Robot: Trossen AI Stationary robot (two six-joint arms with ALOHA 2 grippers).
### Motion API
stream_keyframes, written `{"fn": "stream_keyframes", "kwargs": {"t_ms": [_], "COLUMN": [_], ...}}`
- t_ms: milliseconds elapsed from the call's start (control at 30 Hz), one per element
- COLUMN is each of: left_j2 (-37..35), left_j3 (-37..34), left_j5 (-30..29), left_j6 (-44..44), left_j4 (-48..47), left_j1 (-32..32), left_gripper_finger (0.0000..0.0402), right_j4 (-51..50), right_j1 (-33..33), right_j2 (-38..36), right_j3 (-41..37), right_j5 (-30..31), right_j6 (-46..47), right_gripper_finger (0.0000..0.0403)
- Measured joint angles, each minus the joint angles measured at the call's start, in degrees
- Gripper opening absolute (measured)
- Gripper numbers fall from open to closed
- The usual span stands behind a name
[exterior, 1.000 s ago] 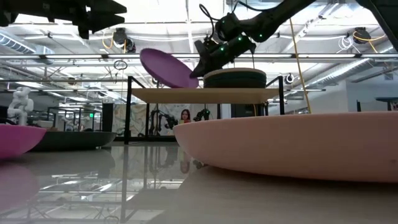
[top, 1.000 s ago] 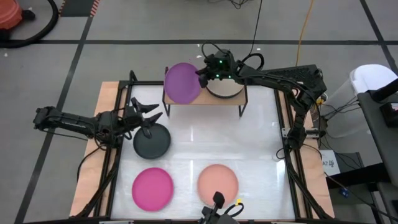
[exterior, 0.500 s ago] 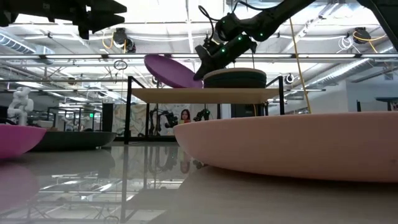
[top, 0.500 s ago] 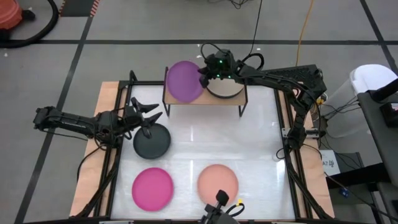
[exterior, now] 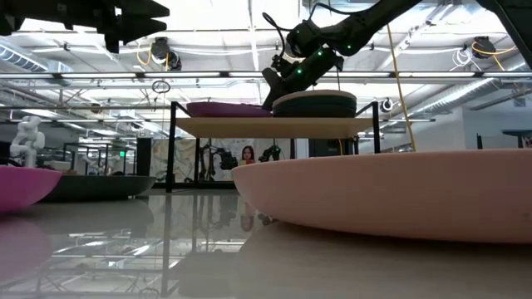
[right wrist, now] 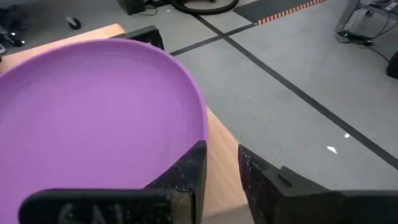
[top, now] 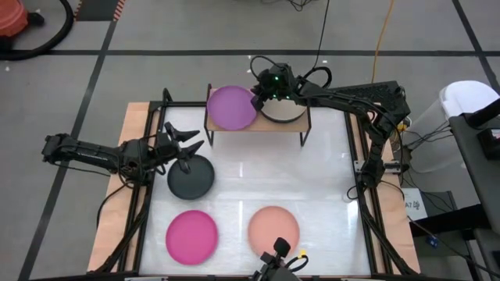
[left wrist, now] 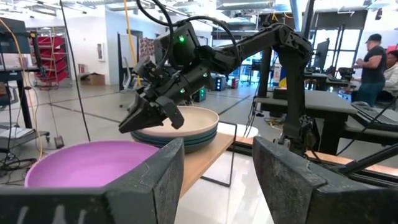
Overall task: Place and stack plates onto a shelf
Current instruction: Put the pink plate on the violet plate on the shelf
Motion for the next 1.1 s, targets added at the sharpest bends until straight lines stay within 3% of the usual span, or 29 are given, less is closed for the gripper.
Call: {"fn": "stream_keyframes", "kwargs": {"t_ms": [167, 333, 600, 733, 867, 1000, 1100], "left_j2": [0.21, 2.03, 7.35, 12.74, 20.31, 28.16, 33.42], "left_j3": [0.01, 0.14, 3.74, 7.37, 13.7, 22.69, 29.3], "left_j5": [0.49, 3.1, 2.93, 2.86, 2.86, 2.89, 3.2], "left_j6": [-1.01, -1.64, -1.76, -2.22, -2.46, -4.68, -11.14], "left_j4": [0.08, 0.25, 0.44, 0.17, -3.76, -20.01, -35.38], "left_j1": [0.0, -0.02, -1.32, -3.57, -6.69, -9.44, -10.91], "left_gripper_finger": [0.0195, 0.0195, 0.0195, 0.0195, 0.0195, 0.0195, 0.0195], "right_j4": [0.11, 0.0, -16.39, -18.54, -14.48, -5.23, 3.41], "right_j1": [0.24, 3.34, 13.97, 21.25, 28.54, 35.06, 38.95], "right_j2": [-1.78, -10.4, -26.7, -34.48, -42.94, -50.96, -56.01], "right_j3": [-0.17, -0.05, -1.48, -10.37, -23.19, -37.03, -46.36], "right_j5": [-0.89, -5.13, -0.89, 2.41, 6.53, 9.1, 10.25], "right_j6": [0.59, -2.65, -8.91, -8.83, -5.19, -0.51, 1.56], "right_gripper_finger": [0.0078, 0.0078, 0.0077, 0.0077, 0.0077, 0.0077, 0.0077]}}
